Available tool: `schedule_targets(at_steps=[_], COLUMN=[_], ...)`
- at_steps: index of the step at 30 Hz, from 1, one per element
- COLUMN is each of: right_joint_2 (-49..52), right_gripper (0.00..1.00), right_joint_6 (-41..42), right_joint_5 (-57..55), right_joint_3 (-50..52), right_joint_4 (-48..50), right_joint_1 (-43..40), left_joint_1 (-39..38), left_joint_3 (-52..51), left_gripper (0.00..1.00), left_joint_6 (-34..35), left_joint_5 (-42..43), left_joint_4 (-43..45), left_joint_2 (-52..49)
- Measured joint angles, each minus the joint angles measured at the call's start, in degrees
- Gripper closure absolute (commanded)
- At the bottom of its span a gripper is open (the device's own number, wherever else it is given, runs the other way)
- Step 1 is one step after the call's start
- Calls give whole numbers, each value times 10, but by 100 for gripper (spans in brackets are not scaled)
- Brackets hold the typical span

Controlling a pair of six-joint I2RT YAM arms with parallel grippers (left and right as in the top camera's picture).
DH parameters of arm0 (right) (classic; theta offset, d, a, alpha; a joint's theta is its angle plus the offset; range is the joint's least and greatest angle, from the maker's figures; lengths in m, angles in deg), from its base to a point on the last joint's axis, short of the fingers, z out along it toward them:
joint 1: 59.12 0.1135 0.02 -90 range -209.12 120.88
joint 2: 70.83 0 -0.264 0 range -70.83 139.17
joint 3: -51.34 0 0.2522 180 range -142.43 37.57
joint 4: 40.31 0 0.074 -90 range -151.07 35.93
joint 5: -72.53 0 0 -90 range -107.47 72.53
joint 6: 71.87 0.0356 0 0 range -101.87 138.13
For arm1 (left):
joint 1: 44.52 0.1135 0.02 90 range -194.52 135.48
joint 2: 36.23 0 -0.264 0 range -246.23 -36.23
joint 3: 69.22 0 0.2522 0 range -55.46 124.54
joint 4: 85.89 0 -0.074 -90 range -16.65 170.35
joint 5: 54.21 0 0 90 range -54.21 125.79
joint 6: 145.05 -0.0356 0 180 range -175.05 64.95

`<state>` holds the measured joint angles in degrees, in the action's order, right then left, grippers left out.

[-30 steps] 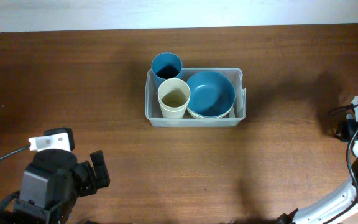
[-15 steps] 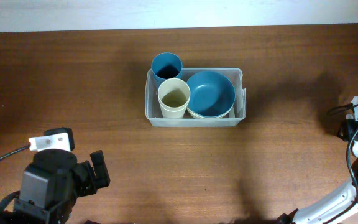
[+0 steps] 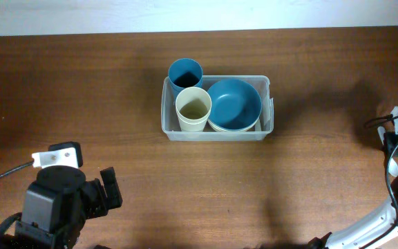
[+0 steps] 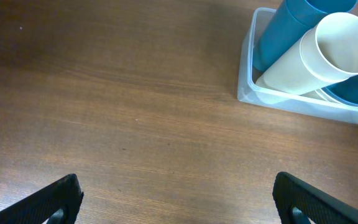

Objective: Pack container

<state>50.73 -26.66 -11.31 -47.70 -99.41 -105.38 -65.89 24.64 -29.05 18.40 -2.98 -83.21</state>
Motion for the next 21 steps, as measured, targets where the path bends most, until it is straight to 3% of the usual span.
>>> schedule_targets(at_steps=[21], right_joint_2=[0], right_gripper=[96], right_joint_6=[25], right_joint_5=[0], right_joint_3=[-9], right_joint_4=[-21], right_joint_1=[0], left_joint_1=[0], left_joint_3=[0], left_gripper=[0], left_joint_6=[0], left_joint_5=[0], left_joint_4=[0], left_joint_2=[0])
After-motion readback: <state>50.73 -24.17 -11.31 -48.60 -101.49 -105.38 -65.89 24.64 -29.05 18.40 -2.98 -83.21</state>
